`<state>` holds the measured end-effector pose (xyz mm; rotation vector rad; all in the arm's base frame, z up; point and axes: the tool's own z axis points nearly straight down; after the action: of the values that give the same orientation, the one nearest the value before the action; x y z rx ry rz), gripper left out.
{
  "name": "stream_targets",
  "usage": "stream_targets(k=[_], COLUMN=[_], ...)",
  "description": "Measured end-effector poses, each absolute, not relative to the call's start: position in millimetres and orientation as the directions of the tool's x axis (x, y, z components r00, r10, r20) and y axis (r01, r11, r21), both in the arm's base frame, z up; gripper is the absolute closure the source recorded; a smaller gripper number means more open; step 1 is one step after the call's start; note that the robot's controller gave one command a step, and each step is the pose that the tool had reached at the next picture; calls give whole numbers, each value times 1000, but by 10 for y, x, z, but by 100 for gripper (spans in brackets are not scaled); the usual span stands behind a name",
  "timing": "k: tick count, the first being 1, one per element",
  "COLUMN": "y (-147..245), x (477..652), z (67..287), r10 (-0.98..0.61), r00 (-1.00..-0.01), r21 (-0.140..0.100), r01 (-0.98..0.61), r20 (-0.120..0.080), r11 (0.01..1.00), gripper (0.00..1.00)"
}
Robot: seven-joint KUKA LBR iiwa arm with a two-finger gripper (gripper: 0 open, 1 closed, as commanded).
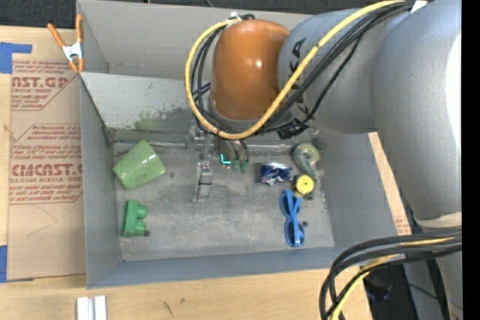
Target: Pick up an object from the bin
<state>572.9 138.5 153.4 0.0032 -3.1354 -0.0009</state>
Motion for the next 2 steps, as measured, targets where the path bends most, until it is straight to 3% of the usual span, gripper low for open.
stream_targets(k=[1, 2], y=[2038, 2513], x=[5948, 5800], z=[686, 1015], r10=[-167, -69], r00=[-986, -998], r21=[2, 4], r01=[-167, -69], r20=[-6, -4], r11=[986, 998], gripper=[0, 0])
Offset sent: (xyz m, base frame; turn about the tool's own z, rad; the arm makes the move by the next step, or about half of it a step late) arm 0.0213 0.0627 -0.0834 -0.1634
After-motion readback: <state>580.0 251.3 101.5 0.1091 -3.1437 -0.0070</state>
